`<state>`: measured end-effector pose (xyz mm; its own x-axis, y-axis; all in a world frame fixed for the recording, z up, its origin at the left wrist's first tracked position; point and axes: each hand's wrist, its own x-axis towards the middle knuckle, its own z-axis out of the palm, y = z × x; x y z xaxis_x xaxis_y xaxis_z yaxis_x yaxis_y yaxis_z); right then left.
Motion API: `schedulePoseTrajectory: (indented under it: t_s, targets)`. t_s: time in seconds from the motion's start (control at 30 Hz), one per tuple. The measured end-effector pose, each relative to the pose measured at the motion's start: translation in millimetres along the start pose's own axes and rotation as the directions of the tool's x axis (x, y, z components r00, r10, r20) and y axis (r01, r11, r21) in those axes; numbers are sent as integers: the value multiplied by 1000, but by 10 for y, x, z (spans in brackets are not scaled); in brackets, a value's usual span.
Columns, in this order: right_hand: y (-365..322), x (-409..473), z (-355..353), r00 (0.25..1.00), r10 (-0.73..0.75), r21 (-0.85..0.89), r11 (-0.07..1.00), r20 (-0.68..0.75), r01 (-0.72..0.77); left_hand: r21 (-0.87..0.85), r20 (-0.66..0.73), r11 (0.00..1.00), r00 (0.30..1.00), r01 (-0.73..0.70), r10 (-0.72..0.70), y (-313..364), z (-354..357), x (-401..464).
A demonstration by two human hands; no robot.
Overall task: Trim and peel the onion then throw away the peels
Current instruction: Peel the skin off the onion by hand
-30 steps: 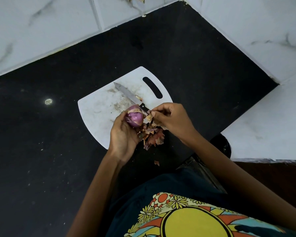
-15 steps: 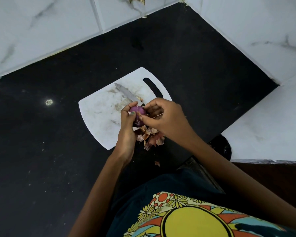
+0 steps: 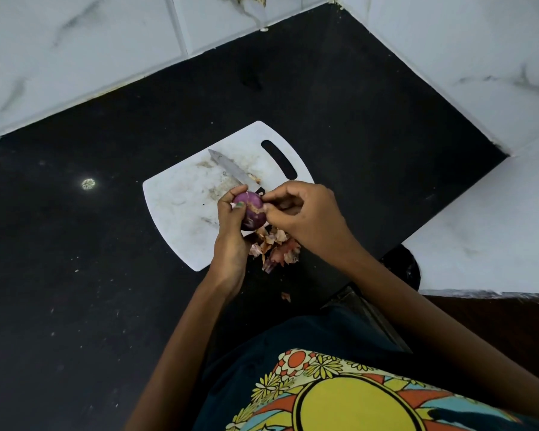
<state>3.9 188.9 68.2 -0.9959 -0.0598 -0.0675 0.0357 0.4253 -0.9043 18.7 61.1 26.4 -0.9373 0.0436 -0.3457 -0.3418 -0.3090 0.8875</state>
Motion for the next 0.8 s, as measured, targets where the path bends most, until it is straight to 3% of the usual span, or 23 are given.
schedulePoseTrajectory:
  t_s: [0.3,0.5,0.63,0.8]
  targets:
    - [-28,12,-2,1000,10,-17,1000,6,-10,36,-17,999,1000,-25,25,24,46,-32]
    - [-9,8,13,998,-68,-89,994,-9,67,-2,-27,1000,1000,-4,4,13,65,-15]
    - [37,21,33,989,-142,-158,979,-50,132,-124,-3,991,999,52,-53,41,93,-30]
    - [29,9,19,995,-92,-51,995,-49,89,-260,25,960,995,104,-101,60,111,-73]
